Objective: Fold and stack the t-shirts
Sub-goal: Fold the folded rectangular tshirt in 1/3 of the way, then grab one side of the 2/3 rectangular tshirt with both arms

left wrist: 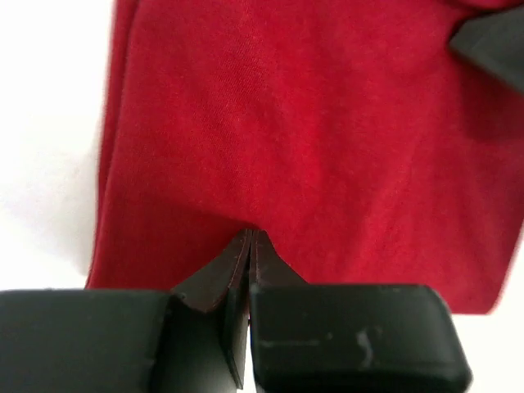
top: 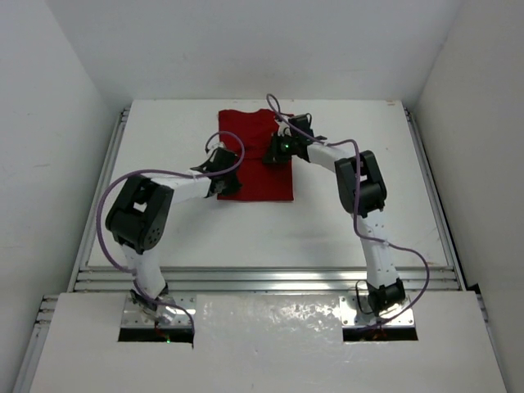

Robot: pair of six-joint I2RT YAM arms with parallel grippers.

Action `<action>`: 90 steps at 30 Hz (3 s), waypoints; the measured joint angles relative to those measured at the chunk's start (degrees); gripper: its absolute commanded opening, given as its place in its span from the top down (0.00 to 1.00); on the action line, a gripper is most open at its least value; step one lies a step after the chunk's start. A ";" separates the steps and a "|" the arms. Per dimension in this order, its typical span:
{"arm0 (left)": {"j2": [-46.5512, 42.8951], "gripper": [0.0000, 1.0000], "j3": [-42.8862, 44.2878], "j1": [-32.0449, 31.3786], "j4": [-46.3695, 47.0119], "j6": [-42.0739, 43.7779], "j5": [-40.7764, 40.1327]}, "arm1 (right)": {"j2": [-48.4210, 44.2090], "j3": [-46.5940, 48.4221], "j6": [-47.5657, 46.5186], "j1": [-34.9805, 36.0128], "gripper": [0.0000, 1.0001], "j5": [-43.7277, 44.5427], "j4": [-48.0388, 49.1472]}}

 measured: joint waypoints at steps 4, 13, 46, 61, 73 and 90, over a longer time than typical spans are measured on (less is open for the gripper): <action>5.01 1.00 4.48 -0.42 -2.67 -0.35 -1.64 | 3.89 5.42 0.48 -0.57 0.94 0.26 -0.07; 7.34 1.00 7.19 -0.44 -1.99 -0.85 -4.15 | 10.19 16.68 4.00 -4.20 0.82 2.75 2.34; -2.62 0.76 -6.93 7.63 4.48 2.67 3.08 | -27.28 -40.59 1.95 -4.24 0.27 5.40 5.55; -1.88 1.00 -8.09 8.72 6.43 3.26 7.65 | -24.61 -42.60 6.49 -4.24 1.00 1.86 9.66; -26.38 1.00 -30.49 -7.89 4.90 -3.30 11.45 | -53.86 -74.29 11.10 -3.80 0.99 4.42 7.37; -40.28 1.00 -40.28 -14.01 0.72 -10.73 6.08 | -80.04 -89.88 14.49 -1.55 0.43 8.76 -2.25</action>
